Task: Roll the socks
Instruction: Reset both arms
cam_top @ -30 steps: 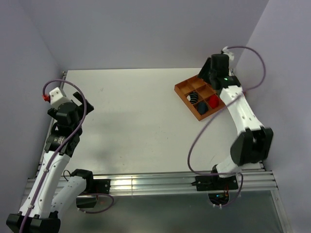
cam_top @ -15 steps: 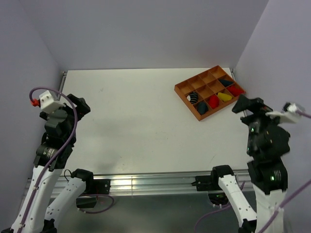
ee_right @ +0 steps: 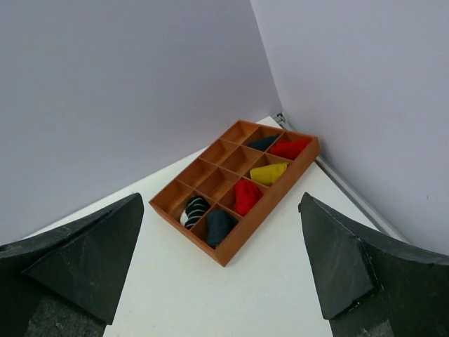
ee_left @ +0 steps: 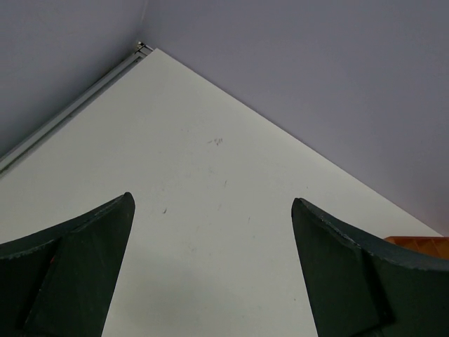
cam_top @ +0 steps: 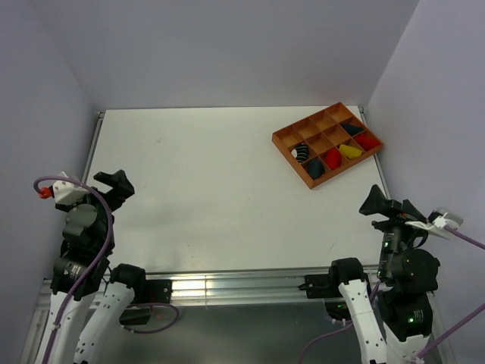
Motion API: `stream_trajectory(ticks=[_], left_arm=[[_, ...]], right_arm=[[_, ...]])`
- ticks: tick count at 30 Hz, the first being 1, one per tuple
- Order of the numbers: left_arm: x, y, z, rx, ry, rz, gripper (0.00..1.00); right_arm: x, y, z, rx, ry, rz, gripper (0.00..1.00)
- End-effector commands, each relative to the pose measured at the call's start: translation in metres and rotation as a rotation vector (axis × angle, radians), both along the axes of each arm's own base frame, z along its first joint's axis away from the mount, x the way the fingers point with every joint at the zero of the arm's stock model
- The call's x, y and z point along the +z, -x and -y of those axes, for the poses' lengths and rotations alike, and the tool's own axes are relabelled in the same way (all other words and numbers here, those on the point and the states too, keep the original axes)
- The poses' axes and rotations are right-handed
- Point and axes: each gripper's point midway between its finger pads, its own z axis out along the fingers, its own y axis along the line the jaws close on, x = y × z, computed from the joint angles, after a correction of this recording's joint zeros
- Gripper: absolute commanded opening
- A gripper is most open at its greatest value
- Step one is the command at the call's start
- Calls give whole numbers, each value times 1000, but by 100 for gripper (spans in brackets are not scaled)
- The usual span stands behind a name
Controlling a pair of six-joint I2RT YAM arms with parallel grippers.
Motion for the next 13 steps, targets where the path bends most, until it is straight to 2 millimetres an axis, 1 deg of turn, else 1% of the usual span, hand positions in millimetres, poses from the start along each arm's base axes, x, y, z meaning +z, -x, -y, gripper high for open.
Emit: stream_trajectory(ticks=[1,2,3,8,13], left_arm=[[-8,-1,-6,39,19,26,100],[-11,-1,-6,44,28,29,100],[-18,-2,-5,42,26,17,99],[-24,-7,-3,39,33,14,100],[-24,-11,-5,51,36,18,100]], right_arm=[[-3,1,2,-7,23,31,100],[-4,0,1,-5,24,40,100],[-9,-2,1,-2,26,32,100],[-16,-6,-2,15,32,33,100],[-18,-6,-2,12,33,41,100]])
